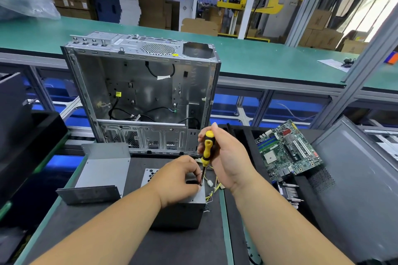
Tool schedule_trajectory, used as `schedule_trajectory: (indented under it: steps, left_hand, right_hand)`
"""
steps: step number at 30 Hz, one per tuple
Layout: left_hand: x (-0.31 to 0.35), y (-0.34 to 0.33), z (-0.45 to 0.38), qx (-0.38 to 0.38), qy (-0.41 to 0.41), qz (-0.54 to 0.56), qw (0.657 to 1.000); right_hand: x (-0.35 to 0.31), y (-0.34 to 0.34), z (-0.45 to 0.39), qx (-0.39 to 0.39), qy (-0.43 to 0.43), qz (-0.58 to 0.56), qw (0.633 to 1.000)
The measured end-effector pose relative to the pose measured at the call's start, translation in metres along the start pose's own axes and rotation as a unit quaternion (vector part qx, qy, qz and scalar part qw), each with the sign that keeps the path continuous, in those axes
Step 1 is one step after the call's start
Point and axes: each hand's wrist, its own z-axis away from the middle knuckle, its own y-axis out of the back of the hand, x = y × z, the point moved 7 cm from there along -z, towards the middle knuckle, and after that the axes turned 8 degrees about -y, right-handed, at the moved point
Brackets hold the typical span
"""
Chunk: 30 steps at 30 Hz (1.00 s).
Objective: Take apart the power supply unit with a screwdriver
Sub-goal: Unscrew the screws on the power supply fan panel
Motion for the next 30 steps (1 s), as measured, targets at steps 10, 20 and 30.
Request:
schedule_trajectory:
  steps: [10, 20, 30]
  left_hand:
    - [-0.002, 0.000, -0.001, 0.004, 0.002, 0.007, 1.000]
    - [-0.002, 0.000, -0.001, 0.005, -0.009, -0.005, 1.000]
    - [0.002, 0.001, 0.001, 0.004, -0.014, -0.002, 1.000]
  right_hand:
    - [0.007, -0.013, 0.002, -0.059, 0.033, -0.071, 0.995]
    - [-0.006, -0.001, 0.000, 0.006, 0.026, 0.092, 0.995]
    - [0.009, -0.010, -0.004, 0.003, -0.015, -0.062, 0.998]
